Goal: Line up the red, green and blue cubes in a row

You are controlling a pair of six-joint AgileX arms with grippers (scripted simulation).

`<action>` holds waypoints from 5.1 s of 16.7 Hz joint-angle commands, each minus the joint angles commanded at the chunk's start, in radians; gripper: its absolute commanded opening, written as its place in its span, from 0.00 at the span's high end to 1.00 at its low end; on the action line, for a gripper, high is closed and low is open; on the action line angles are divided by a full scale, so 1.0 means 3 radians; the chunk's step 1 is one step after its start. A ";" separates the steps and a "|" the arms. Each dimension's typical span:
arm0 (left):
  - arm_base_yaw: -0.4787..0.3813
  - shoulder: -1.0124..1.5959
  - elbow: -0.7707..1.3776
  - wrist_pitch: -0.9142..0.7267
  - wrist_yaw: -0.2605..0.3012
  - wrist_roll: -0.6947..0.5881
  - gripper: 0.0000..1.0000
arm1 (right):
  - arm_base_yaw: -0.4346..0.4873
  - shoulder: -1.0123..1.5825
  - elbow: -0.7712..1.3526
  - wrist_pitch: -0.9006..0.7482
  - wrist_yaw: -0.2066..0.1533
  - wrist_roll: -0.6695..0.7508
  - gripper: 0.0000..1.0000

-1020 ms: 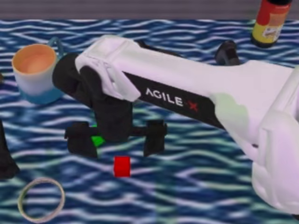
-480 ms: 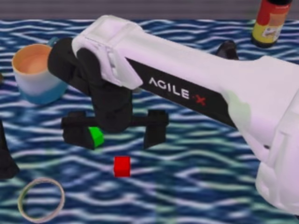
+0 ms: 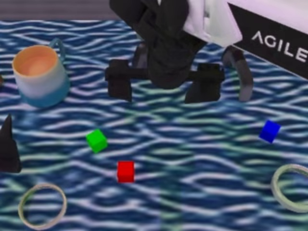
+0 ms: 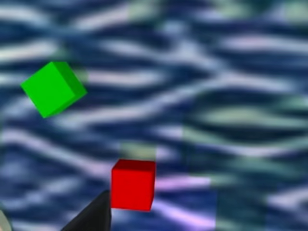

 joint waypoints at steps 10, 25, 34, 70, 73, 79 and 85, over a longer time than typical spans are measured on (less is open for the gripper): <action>-0.0567 0.3041 0.2105 -0.1546 -0.0003 0.0761 0.00 | -0.1333 -0.3614 -0.3265 0.1750 0.0204 -0.1417 0.00; -0.1105 0.5779 0.4232 -0.3006 -0.0005 0.1485 0.00 | -0.2603 -0.6906 -0.6617 0.4030 -0.0382 -0.2587 0.00; -0.1102 0.5899 0.4127 -0.2792 -0.0004 0.1498 0.00 | -0.2611 -0.6928 -0.6635 0.4049 -0.0389 -0.2592 0.00; -0.1092 0.6056 0.3829 -0.2270 0.0033 0.1476 1.00 | -0.2611 -0.6928 -0.6635 0.4049 -0.0389 -0.2592 0.00; -0.1063 0.5910 0.4049 -0.2673 0.0032 0.1471 1.00 | -0.2611 -0.6928 -0.6635 0.4049 -0.0389 -0.2592 0.00; -0.1043 0.5772 0.4220 -0.2950 0.0030 0.1469 1.00 | -0.2611 -0.6928 -0.6635 0.4049 -0.0389 -0.2592 0.00; -0.1442 0.5875 0.4411 -0.3065 0.0031 0.1701 1.00 | -0.2611 -0.6928 -0.6635 0.4049 -0.0389 -0.2592 0.00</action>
